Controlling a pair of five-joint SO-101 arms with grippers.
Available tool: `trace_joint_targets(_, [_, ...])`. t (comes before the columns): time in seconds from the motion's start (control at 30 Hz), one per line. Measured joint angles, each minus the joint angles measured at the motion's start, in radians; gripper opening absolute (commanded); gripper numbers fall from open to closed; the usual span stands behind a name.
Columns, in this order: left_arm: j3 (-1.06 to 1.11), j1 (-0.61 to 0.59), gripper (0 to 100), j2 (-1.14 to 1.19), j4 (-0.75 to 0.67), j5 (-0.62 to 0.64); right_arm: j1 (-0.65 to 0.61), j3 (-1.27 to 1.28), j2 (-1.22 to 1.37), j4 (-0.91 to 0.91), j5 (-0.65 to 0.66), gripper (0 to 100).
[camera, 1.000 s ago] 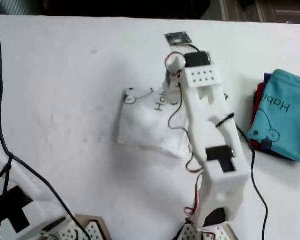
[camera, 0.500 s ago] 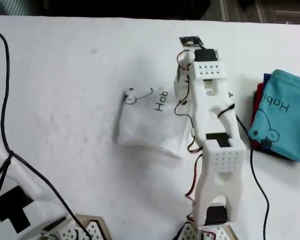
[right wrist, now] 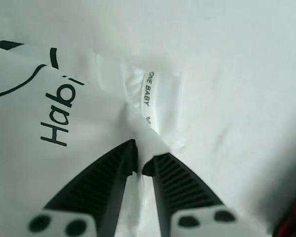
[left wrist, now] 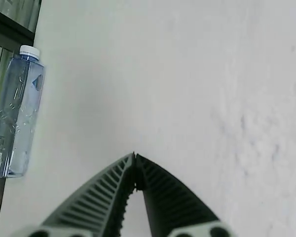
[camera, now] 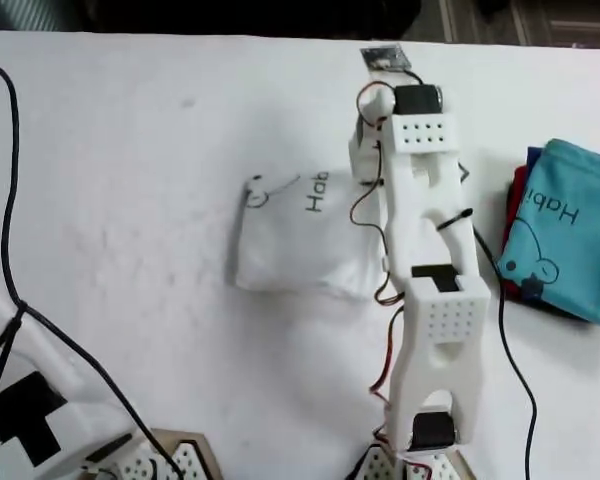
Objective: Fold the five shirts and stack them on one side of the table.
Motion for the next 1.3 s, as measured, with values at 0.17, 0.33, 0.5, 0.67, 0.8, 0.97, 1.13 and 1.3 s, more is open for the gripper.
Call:
trace_joint_targets(0.17, [0.0, 0.0, 3, 0.0, 0.0, 0.0, -0.002, -0.021, 0.0, -0.08, 0.081, 1.8])
trace_joint_targets(0.33, [0.0, 0.0, 3, 0.0, 0.0, 0.0, 0.035, -0.035, 0.058, -0.137, 0.115, 2.6])
trace_joint_targets(0.5, [0.0, 0.0, 3, 0.0, 0.0, 0.0, 0.063, -0.072, 0.077, -0.086, 0.118, 24.7])
trace_joint_targets(0.67, [0.003, 0.0, 3, 0.0, 0.0, 0.0, 0.018, -0.15, 0.031, 0.029, 0.118, 26.5])
trace_joint_targets(0.8, [0.003, 0.0, 3, 0.0, 0.0, 0.0, -0.021, -0.115, -0.069, 0.041, 0.118, 1.5])
trace_joint_targets(0.97, [0.003, 0.0, 3, 0.0, 0.0, 0.0, -0.068, 0.078, -0.201, 0.043, 0.118, 1.2])
trace_joint_targets(1.13, [0.003, -0.003, 3, 0.0, 0.0, 0.0, -0.087, 0.396, -0.281, 0.041, 0.118, 1.8])
trace_joint_targets(1.3, [0.003, -0.005, 3, 0.0, 0.0, 0.0, -0.071, 0.706, -0.282, -0.037, 0.118, 1.8])
